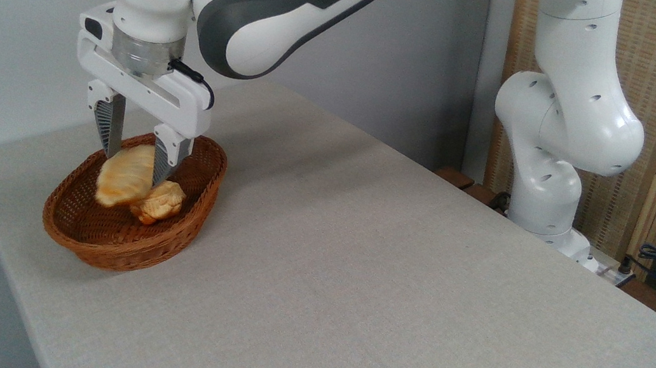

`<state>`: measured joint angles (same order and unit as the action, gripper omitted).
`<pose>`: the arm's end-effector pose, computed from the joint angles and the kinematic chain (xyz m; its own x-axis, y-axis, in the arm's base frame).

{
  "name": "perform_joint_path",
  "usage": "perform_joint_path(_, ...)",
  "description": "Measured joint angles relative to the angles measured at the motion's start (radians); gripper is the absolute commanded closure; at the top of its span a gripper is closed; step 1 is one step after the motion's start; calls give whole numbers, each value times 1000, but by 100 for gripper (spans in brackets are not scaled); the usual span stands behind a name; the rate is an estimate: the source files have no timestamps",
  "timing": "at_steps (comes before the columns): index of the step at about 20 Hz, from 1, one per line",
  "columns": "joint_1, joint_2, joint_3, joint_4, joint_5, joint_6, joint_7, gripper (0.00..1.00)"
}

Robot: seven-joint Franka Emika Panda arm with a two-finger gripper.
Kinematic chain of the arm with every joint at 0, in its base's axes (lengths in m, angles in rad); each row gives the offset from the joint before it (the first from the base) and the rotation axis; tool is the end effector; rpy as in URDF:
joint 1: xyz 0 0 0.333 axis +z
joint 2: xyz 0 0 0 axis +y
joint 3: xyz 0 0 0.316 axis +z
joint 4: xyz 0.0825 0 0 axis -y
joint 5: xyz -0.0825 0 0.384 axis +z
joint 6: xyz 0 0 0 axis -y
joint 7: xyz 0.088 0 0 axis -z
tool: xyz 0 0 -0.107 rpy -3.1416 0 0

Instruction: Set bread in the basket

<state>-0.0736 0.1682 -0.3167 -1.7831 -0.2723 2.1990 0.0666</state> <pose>0.5852 -0.2392 0.4892 0.9331 -0.2644 0.2439 -0.3295 -0.9002 0.2848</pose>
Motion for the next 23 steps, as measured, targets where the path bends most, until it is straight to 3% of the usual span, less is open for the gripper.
perform_joint_path(3, 8, -7, 15, 8, 0, 0, 0, 0)
perform_joint_path(8, 18, -62, 130, 29, 3, -33, 18, 0)
perform_joint_path(10, 20, -85, 177, 30, 36, -102, 91, 0)
perform_joint_path(13, 20, -102, 226, 50, 138, -240, 256, 0)
perform_joint_path(15, 20, -102, 250, 71, 180, -300, 374, 0)
perform_joint_path(20, 21, -99, 308, 77, 198, -364, 624, 0)
perform_joint_path(23, 21, -98, 332, 77, 199, -371, 684, 0)
